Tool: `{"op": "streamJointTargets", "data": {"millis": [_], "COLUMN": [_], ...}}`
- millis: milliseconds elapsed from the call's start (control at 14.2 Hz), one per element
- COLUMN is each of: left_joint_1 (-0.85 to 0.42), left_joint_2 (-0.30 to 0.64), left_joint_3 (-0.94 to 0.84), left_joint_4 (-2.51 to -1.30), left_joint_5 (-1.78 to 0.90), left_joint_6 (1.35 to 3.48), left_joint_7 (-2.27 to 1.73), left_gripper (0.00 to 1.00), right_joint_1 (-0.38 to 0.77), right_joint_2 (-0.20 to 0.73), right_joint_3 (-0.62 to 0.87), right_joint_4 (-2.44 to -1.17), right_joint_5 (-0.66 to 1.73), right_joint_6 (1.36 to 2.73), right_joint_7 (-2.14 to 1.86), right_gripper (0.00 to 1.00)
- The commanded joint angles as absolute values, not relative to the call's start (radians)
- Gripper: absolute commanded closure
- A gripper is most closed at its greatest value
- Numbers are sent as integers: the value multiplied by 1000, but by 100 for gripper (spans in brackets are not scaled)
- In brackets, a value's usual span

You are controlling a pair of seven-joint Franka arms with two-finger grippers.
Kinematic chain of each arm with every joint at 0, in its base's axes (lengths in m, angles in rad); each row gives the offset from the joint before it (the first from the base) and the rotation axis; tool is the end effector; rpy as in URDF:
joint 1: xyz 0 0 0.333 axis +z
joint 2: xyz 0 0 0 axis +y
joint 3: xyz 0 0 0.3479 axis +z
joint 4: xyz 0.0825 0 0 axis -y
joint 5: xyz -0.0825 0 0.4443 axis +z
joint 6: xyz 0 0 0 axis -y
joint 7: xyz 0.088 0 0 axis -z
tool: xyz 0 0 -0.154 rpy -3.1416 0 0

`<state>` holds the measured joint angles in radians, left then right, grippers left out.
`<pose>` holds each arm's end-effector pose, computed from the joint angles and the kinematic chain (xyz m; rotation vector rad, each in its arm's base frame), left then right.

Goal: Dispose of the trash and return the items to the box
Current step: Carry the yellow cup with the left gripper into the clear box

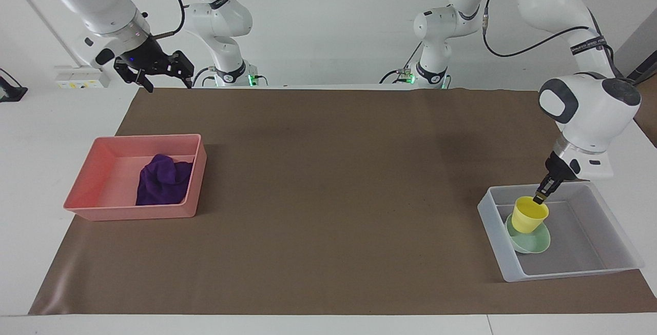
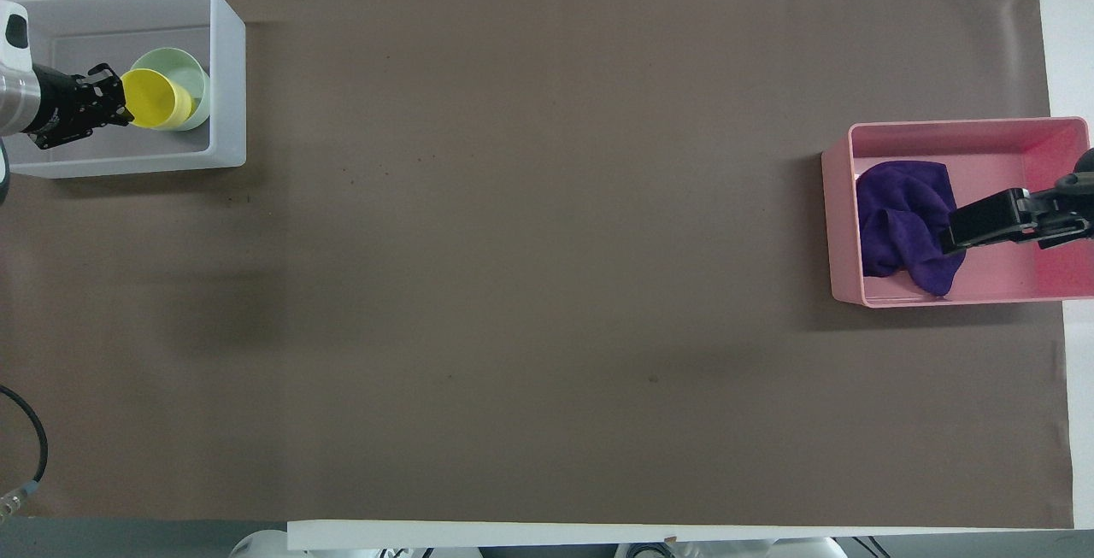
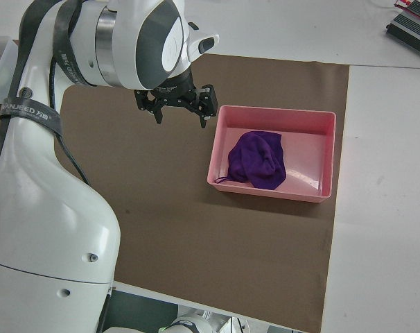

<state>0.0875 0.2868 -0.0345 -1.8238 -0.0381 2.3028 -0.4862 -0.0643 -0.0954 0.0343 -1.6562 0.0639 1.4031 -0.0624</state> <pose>0.7159 0.0370 0.3516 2.9282 0.8488 0.2739 0.5553 -0.0052 0.6085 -3.0642 -0.0577 0.2377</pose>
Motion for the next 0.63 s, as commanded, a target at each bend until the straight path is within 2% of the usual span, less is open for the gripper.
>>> {"op": "streamJointTargets", "data": {"millis": [0,70,281,421,561], "left_joint_1": [89,81,69,45,43], "left_joint_2": [287,285,273,217,140], "left_joint_3": [-37,-37,-43,-40,-44], "left_joint_4": [-1821,-1822,-1810,-1807,-1786], "left_joint_5": [-34,-34,-34,-29,-23], "left_joint_6": [2307,2307,2287,2243,2110], "left_joint_7": [-495,-495,-500,-500,-473], "left_gripper": [16,0,0,0,0], "right_joint_1": [-68,-67,-67,-67,-74], "right_joint_2": [-97,-94,-103,-104,-106], "right_joint_3": [38,40,41,43,43], "right_joint_4": [-1672,-1674,-1700,-1704,-1710], "right_joint_5": [60,60,60,60,60], "right_joint_6": [1445,1453,1482,1474,1474], "right_joint_7": [-74,-72,-68,-64,-66], "right_gripper": [0,0,0,0,0]}}
